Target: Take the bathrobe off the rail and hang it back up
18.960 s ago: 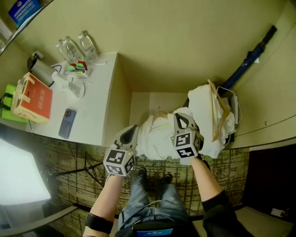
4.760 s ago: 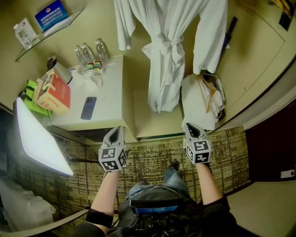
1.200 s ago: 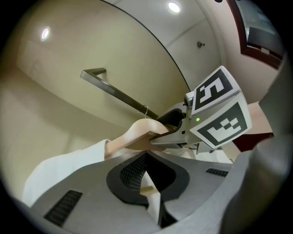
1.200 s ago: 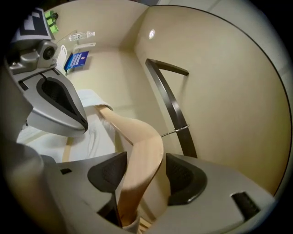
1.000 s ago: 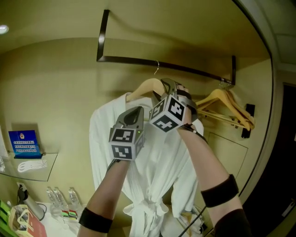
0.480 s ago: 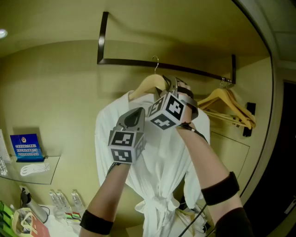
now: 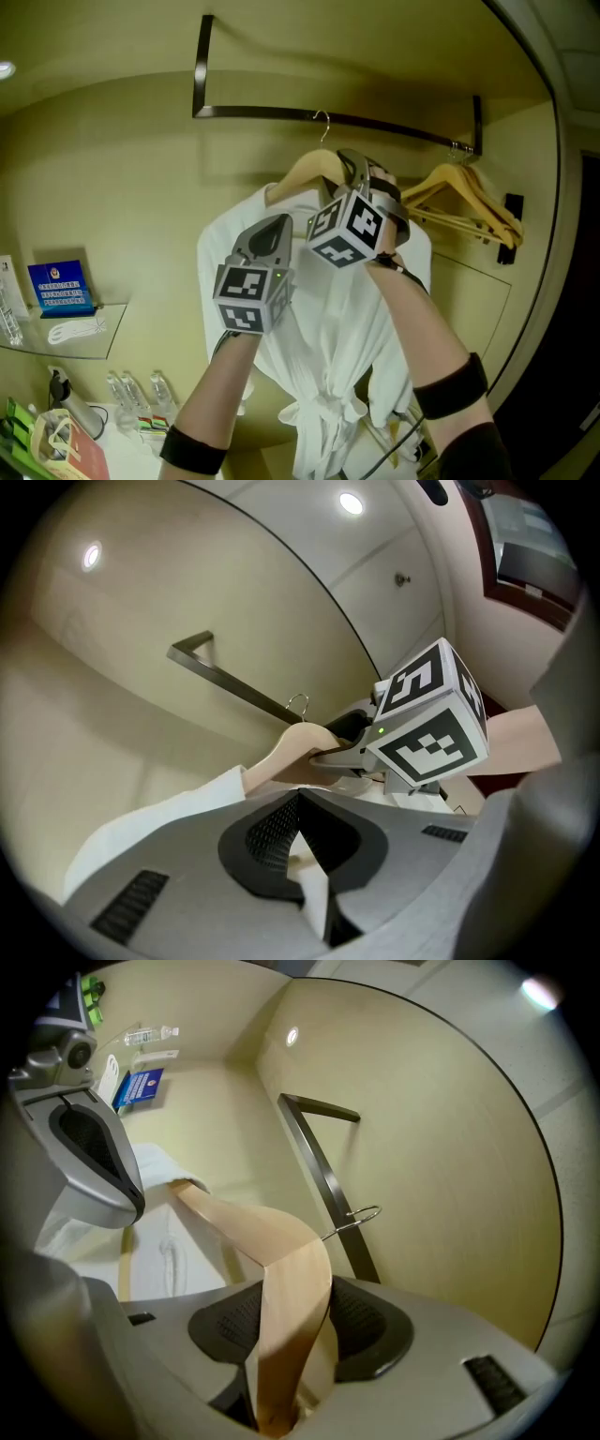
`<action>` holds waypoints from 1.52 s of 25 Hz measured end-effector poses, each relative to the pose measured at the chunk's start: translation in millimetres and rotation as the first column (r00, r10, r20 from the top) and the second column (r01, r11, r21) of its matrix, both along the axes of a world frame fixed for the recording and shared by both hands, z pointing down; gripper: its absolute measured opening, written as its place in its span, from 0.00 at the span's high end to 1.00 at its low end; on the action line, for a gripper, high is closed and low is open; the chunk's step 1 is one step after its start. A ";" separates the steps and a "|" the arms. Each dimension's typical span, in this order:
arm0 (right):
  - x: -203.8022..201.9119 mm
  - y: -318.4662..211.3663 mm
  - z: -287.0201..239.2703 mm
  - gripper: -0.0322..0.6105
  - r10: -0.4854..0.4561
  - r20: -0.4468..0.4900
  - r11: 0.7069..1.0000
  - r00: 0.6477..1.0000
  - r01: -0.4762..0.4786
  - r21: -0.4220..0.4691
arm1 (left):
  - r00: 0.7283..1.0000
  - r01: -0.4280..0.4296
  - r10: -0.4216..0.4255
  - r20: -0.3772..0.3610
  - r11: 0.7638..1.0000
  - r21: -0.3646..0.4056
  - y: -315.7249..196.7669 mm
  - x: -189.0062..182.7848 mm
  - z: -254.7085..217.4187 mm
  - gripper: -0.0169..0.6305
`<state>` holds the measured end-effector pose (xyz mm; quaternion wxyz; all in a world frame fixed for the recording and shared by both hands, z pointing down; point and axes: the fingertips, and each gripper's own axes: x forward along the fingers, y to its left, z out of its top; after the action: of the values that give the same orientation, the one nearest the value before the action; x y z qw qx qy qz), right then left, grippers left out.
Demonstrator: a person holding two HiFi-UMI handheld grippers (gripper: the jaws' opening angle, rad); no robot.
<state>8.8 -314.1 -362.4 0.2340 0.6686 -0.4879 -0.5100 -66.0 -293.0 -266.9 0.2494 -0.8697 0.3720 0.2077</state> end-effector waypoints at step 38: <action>-34.7 44.8 565.1 0.62 -0.304 0.288 0.807 0.908 0.406 -0.429 | 0.977 0.211 -0.170 0.126 0.841 -0.498 127.5 -1.4 521.9 0.97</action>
<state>-26.0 -269.3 202.8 0.2403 0.5349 -0.7369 -0.3364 -67.4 -165.5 255.0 0.0447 -0.8706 0.4881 0.0426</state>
